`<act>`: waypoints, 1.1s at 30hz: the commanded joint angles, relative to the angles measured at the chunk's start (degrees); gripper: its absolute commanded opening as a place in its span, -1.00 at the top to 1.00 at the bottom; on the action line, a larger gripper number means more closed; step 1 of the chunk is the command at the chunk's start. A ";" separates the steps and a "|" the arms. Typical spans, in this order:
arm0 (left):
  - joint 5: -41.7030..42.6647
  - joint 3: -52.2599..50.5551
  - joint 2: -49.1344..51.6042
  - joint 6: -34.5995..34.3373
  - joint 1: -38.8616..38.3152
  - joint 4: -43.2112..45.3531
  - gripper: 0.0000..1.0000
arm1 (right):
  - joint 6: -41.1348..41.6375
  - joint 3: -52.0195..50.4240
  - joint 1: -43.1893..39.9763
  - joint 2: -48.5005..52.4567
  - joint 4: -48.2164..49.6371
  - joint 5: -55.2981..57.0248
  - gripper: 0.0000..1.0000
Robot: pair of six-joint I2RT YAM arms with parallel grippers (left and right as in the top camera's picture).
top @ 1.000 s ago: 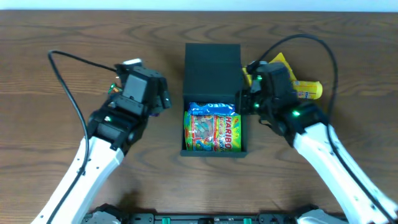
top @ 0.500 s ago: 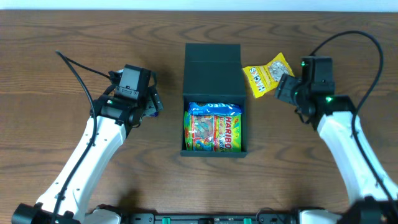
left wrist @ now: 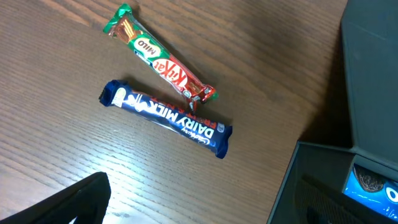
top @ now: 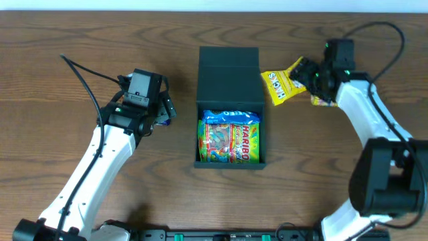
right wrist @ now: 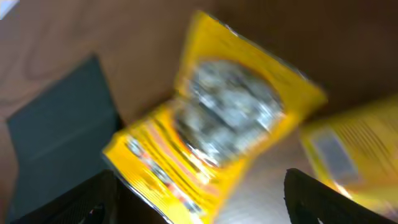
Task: Pack container
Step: 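Grasp the yellow Halls bag with the right gripper, then place the Halls bag into the box and open right gripper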
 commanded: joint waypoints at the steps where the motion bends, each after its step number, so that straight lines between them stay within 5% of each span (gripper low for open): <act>1: 0.22 -0.02 -0.15 -0.37 0.28 -0.07 -0.90 | -5.88 5.49 1.53 4.81 -0.70 3.30 -0.71; 10: 0.20 -0.02 -0.15 -0.20 0.28 -0.07 -0.91 | -6.93 8.52 2.64 15.19 -2.58 3.32 -0.63; 21: 0.20 -0.02 -0.15 -0.20 0.28 -0.07 -0.91 | -7.45 8.52 2.86 17.03 -3.69 3.32 0.97; 33: 0.20 -0.02 -0.15 -0.20 0.28 -0.07 -0.90 | -16.00 15.82 3.58 9.01 -16.65 1.07 0.97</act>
